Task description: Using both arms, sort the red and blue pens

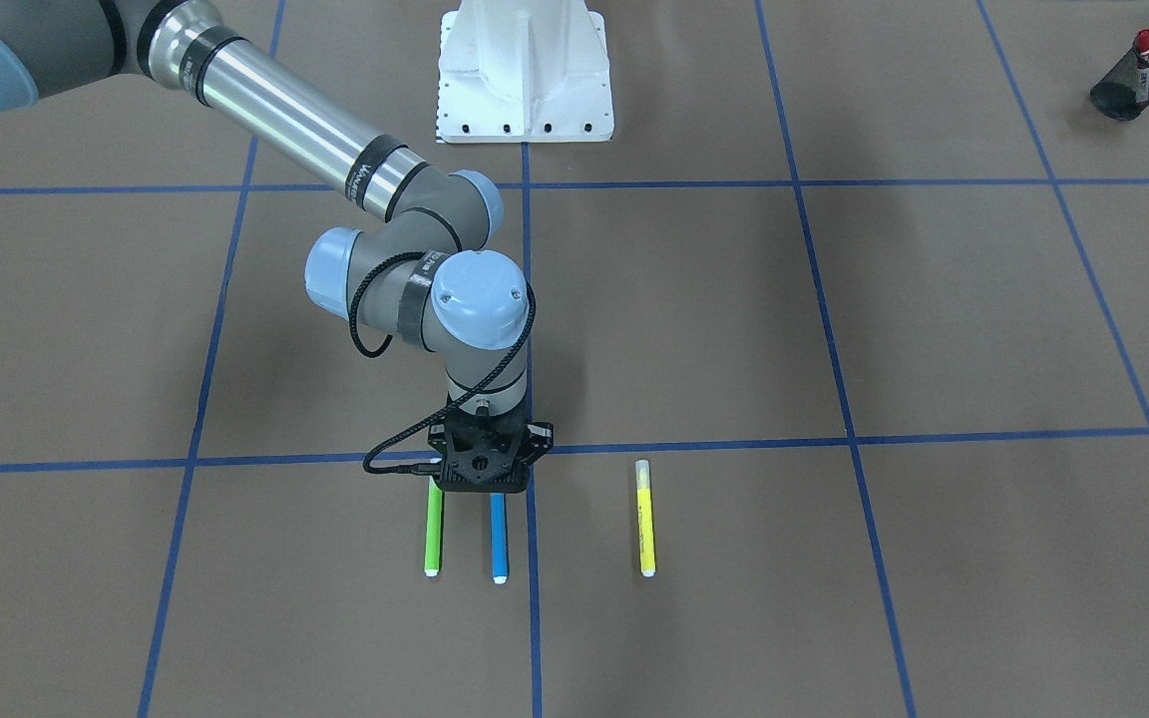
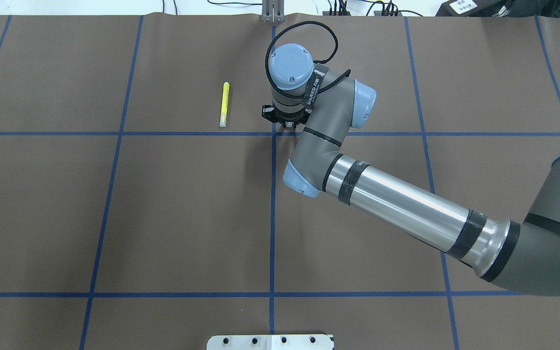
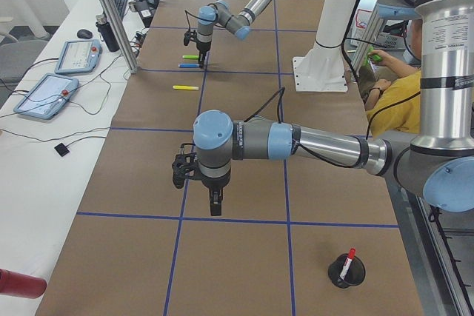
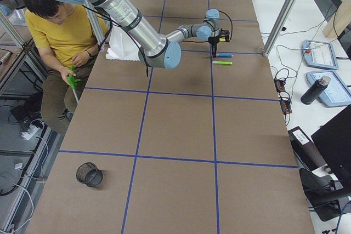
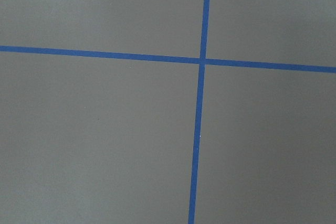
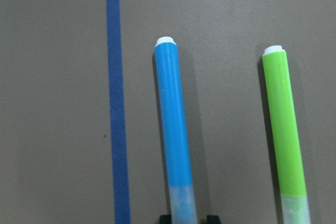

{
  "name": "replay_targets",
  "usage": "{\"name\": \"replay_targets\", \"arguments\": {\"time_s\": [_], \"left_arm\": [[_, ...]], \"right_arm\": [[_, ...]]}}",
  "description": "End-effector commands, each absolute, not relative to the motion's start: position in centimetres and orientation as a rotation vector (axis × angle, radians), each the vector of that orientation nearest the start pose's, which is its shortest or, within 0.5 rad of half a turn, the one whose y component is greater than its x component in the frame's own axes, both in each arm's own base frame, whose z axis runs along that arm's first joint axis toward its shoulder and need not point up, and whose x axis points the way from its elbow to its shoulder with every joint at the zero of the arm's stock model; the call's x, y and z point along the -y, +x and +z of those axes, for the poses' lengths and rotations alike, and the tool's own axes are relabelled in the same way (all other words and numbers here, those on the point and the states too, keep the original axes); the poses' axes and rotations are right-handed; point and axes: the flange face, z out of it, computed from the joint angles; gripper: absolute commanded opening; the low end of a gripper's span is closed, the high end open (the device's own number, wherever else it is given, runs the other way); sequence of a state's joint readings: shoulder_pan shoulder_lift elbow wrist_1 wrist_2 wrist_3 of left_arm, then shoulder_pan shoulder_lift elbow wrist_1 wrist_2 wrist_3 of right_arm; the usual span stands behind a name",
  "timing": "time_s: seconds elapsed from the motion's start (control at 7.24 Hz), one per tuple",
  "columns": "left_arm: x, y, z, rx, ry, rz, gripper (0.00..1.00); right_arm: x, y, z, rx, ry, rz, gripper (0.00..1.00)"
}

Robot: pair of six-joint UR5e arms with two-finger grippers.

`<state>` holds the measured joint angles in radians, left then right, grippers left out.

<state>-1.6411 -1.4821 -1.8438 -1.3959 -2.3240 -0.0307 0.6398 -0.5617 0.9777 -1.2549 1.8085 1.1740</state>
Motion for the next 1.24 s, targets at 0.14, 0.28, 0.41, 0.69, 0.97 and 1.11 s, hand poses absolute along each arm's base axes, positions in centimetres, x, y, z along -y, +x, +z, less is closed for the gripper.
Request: {"name": "replay_targets", "arguments": {"time_s": [0.14, 0.28, 0.41, 0.69, 0.97, 1.11], "left_arm": [[44.25, -9.66, 58.58, -0.753, 0.024, -0.091, 1.0], [44.25, -9.66, 58.58, -0.753, 0.024, -0.091, 1.0], [44.25, -9.66, 58.58, -0.753, 0.024, -0.091, 1.0], [44.25, -9.66, 58.58, -0.753, 0.024, -0.091, 1.0], [44.33, -9.6, 58.51, -0.753, 0.025, -0.089, 1.0], [44.31, -9.67, 58.51, -0.753, 0.026, -0.091, 1.0]], "right_arm": [[60.01, -62.25, 23.65, 0.744, 0.165, 0.138, 0.33], [60.01, -62.25, 23.66, 0.743, 0.166, 0.136, 0.33], [60.02, -62.27, 23.73, 0.742, 0.165, 0.137, 0.33], [60.04, -62.29, 23.81, 0.741, 0.164, 0.137, 0.31], [59.95, -62.4, 23.88, 0.74, 0.163, 0.136, 0.26], [60.05, -62.31, 23.88, 0.74, 0.163, 0.137, 0.1]]}}
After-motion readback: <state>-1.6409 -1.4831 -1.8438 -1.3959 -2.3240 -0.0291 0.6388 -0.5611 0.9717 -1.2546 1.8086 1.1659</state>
